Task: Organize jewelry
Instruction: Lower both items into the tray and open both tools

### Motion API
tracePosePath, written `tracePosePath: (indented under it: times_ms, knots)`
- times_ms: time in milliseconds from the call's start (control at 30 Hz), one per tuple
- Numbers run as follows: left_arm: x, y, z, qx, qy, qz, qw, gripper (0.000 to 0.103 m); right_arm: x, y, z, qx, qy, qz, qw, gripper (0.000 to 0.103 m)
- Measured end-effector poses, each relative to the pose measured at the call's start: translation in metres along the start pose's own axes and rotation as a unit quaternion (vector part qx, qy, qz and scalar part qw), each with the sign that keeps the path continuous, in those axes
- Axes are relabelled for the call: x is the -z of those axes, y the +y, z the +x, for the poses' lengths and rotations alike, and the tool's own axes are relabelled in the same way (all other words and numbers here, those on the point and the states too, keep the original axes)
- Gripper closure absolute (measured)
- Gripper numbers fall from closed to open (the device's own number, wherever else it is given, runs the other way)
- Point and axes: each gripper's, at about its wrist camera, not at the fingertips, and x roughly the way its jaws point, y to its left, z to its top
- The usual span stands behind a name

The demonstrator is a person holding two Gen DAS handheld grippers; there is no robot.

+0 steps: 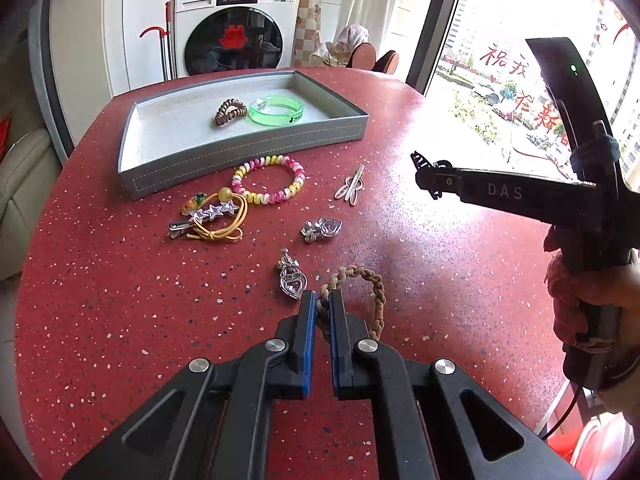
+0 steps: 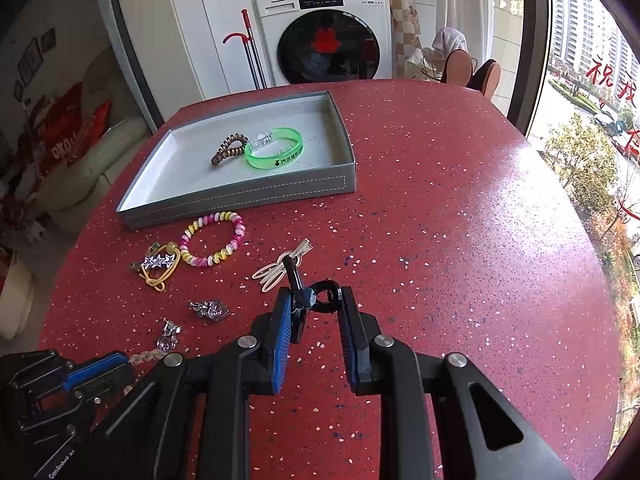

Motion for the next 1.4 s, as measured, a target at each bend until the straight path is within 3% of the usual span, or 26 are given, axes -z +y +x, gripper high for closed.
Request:
tracePosePath:
  times_ms: [300, 633, 1000, 1400]
  knots:
    - [-0.029, 0.025, -0.021, 0.002, -0.04, -0.021, 0.999, 0.079, -0.018, 0.016, -0.019, -0.009, -0.017, -0.021, 1.0, 0.078]
    - [-0.082, 0.064, -0.032, -0.019, -0.082, -0.038, 0.9957, 0.079, -0.069, 0.029, -0.015, -0.019, -0.033, -0.033, 0.999, 0.078]
    - [-0.145, 0.118, 0.005, -0.043, -0.078, -0.077, 0.993, 0.079, -0.132, 0.038, 0.034, -0.026, -0.018, -0.04, 0.999, 0.078]
    - [-0.184, 0.143, 0.071, -0.089, -0.051, -0.075, 0.9919, 0.079, -0.165, 0.035, 0.11, -0.022, 0.018, -0.037, 0.999, 0.078]
